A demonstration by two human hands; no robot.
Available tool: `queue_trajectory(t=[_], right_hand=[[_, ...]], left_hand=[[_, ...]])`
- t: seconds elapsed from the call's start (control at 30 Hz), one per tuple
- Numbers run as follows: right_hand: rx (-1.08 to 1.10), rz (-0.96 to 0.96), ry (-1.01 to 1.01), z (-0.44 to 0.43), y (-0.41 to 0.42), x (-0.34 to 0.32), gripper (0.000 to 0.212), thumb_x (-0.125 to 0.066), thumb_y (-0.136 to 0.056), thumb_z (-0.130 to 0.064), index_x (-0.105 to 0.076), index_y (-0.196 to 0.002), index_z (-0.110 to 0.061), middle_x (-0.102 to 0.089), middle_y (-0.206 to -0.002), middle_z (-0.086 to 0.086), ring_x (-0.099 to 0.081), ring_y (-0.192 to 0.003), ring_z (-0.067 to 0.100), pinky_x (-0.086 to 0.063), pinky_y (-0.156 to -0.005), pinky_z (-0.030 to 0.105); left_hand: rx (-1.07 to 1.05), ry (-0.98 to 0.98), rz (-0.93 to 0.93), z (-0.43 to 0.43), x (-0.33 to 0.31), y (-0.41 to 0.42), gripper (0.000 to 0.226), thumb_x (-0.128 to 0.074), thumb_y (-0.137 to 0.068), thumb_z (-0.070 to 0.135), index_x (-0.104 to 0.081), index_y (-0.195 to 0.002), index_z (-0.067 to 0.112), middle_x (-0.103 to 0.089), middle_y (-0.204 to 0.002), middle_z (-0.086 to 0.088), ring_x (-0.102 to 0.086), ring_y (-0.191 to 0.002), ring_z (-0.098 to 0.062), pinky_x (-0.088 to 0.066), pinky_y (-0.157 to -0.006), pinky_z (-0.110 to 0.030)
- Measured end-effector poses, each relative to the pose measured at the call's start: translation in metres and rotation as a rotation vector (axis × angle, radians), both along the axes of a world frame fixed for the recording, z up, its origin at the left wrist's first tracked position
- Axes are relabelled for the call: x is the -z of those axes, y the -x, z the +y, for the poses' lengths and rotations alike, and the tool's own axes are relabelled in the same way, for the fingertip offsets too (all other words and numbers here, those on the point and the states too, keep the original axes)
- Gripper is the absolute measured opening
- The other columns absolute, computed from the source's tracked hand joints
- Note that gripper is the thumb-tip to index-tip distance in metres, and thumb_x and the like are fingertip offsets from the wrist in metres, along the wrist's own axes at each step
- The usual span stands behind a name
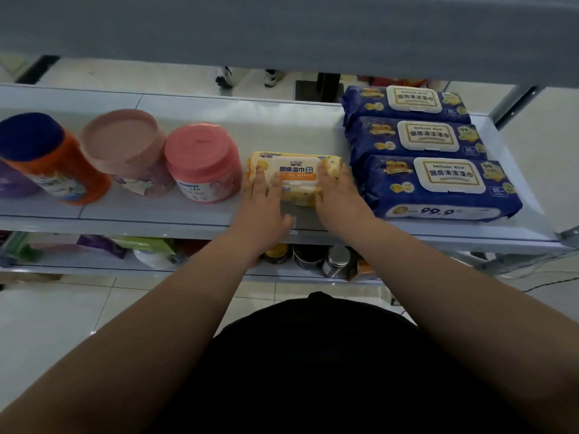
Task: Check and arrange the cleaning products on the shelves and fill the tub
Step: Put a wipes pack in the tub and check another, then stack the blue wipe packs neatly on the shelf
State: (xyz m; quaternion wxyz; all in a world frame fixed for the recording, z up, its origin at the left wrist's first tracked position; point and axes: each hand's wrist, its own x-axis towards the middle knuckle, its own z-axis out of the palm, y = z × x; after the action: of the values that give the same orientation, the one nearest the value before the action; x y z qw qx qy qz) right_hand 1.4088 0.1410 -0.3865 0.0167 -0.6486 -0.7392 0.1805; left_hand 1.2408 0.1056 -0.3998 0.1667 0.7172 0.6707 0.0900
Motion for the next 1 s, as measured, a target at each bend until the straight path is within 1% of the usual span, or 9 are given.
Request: queue_trajectory(t=[0.07,0.13,0.27,0.37,0.5,0.63,0.8,0.87,1.0], right_hand=[[-0.023,-0.103,-0.05,0.012,0.003,0.003,0.071,-0.038,-0.108,-0.019,0.006,-0.164,-0.016,0.014,-0.168,0.023,0.01,-0.157,0.041,-0.007,-0.128,0.052],[-0.059,-0.184,-0.114,0.022,0.006,0.003,0.07,-0.038,-0.108,-0.019,0.004,-0.163,-0.009,0.008,-0.17,0.021,0.008,-0.157,0.041,-0.005,-0.127,0.051],[-0.067,-0.15,-0.082,0.039,0.01,0.003,0.066,-0.034,-0.11,-0.021,0.004,-0.163,-0.008,0.005,-0.172,0.016,0.006,-0.158,0.038,-0.004,-0.129,0.049],[-0.078,-0.174,-0.056,0.038,0.01,-0.004,0.071,-0.038,-0.108,-0.027,0.003,-0.163,-0.009,0.003,-0.172,0.015,0.005,-0.158,0.038,-0.005,-0.127,0.054],[-0.175,-0.201,-0.09,0.007,0.006,-0.022,0.078,-0.05,-0.102,-0.034,-0.008,-0.162,-0.008,-0.007,-0.17,0.019,-0.002,-0.157,0.041,-0.009,-0.126,0.057],[-0.209,-0.112,-0.116,-0.03,-0.009,-0.044,0.062,-0.055,-0.098,-0.03,-0.035,-0.154,-0.012,-0.034,-0.162,0.014,-0.018,-0.155,0.037,-0.019,-0.125,0.052],[-0.103,-0.041,-0.162,-0.062,-0.039,-0.066,0.059,-0.061,-0.096,-0.025,-0.046,-0.151,-0.008,-0.046,-0.155,0.016,-0.032,-0.15,0.036,-0.022,-0.125,0.046],[-0.048,-0.007,-0.188,-0.071,-0.052,-0.068,0.057,-0.064,-0.094,-0.024,-0.05,-0.147,-0.006,-0.05,-0.15,0.018,-0.037,-0.146,0.037,-0.025,-0.124,0.047],[0.043,0.007,-0.207,-0.078,-0.086,-0.068,0.057,-0.069,-0.09,-0.023,-0.053,-0.142,-0.007,-0.055,-0.142,0.015,-0.042,-0.14,0.035,-0.032,-0.119,0.046]], left_hand=[[0.019,0.024,0.079,0.009,0.003,-0.002,0.095,-0.058,-0.094,0.038,0.003,-0.162,0.01,0.016,-0.165,-0.027,0.017,-0.149,-0.053,0.004,-0.123,-0.059],[0.036,0.031,0.143,0.017,0.003,-0.001,0.097,-0.056,-0.095,0.038,0.01,-0.161,0.009,0.02,-0.164,-0.028,0.021,-0.147,-0.054,0.008,-0.122,-0.06],[0.069,0.019,0.211,0.029,0.004,0.004,0.101,-0.057,-0.094,0.038,0.016,-0.159,0.01,0.023,-0.163,-0.028,0.023,-0.146,-0.057,0.011,-0.121,-0.063],[0.086,0.051,0.245,0.033,0.001,0.006,0.099,-0.054,-0.095,0.039,0.016,-0.159,0.011,0.023,-0.163,-0.027,0.022,-0.146,-0.057,0.011,-0.12,-0.062],[0.156,0.002,0.304,0.023,-0.009,0.006,0.088,-0.051,-0.095,0.038,-0.002,-0.161,0.007,0.003,-0.166,-0.029,0.007,-0.151,-0.053,-0.001,-0.124,-0.059],[0.295,-0.082,0.295,0.002,-0.018,0.002,0.077,-0.047,-0.091,0.035,-0.025,-0.157,0.003,-0.028,-0.162,-0.023,-0.02,-0.152,-0.04,-0.011,-0.125,-0.051],[0.399,-0.207,0.167,-0.017,-0.043,-0.016,0.068,-0.066,-0.083,0.023,-0.048,-0.144,-0.003,-0.056,-0.138,-0.024,-0.049,-0.132,-0.041,-0.03,-0.12,-0.049],[0.405,-0.209,0.132,-0.019,-0.055,-0.028,0.066,-0.065,-0.086,0.023,-0.047,-0.145,0.0,-0.056,-0.137,-0.023,-0.049,-0.129,-0.041,-0.034,-0.116,-0.048],[0.412,-0.07,0.05,-0.017,-0.071,-0.057,0.068,-0.055,-0.096,0.03,-0.03,-0.156,0.007,-0.041,-0.152,-0.017,-0.035,-0.141,-0.035,-0.024,-0.119,-0.042]])
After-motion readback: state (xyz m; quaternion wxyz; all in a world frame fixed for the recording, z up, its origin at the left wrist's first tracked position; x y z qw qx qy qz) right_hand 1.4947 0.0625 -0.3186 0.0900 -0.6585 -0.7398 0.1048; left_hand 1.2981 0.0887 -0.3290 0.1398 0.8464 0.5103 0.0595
